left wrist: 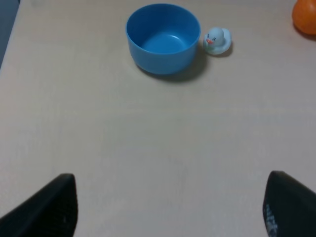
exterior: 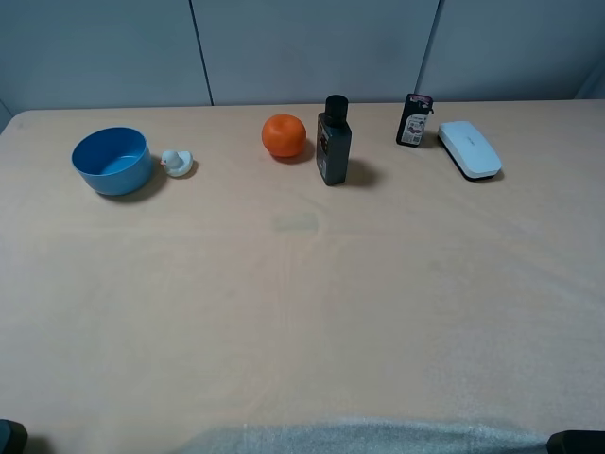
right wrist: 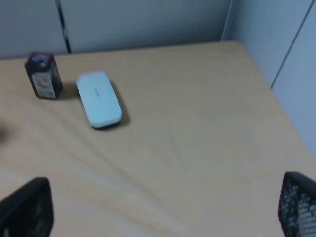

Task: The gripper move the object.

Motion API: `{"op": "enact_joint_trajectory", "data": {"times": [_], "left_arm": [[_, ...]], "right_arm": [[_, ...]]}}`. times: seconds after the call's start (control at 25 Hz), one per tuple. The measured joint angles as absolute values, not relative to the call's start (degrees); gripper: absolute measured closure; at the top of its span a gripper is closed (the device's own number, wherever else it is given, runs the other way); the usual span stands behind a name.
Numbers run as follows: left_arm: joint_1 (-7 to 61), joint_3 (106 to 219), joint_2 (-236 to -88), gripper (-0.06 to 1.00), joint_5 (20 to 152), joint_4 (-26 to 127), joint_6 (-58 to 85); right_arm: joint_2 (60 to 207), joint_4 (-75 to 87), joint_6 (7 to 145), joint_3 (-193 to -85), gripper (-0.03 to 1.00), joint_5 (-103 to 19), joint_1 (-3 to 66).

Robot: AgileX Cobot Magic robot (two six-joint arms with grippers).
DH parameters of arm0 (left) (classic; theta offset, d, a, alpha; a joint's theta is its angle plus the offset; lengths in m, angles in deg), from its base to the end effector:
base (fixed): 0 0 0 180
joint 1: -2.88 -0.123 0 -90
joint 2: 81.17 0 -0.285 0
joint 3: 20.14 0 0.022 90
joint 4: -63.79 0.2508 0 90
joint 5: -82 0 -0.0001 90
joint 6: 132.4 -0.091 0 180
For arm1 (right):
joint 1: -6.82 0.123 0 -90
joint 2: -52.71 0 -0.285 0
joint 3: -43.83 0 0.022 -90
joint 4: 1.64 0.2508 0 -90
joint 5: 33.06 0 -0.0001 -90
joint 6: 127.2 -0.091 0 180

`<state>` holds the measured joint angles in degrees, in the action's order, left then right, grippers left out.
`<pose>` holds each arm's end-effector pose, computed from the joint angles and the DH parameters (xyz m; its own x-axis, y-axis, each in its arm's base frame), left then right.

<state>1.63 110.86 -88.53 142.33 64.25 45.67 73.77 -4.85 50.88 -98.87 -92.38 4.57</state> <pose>-0.0048 0.0005 0.2758 -0.4498 0.0278 -0.8927 -0.0111 0.9993 0.0368 0.0163 -0.0050 0.3335 -0.4632 0.0231 -0.8860 0.0841 0.9963 -0.0180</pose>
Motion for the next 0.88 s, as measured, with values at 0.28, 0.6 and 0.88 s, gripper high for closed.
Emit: {"op": "enact_joint_trajectory", "data": {"times": [0.28, 0.6, 0.88], "left_arm": [[1.6, 110.9, -88.5, 0.12, 142.3, 64.2, 45.7], [1.6, 110.9, -88.5, 0.12, 142.3, 64.2, 45.7], [1.6, 110.9, -88.5, 0.12, 142.3, 64.2, 45.7]], "right_arm": [[69.9, -4.5, 51.6, -93.0, 0.27, -91.6, 4.6], [66.1, -4.3, 54.3, -88.2, 0.27, -90.8, 4.6], [61.2, -4.3, 55.8, -87.4, 0.27, -91.2, 4.6]]}}
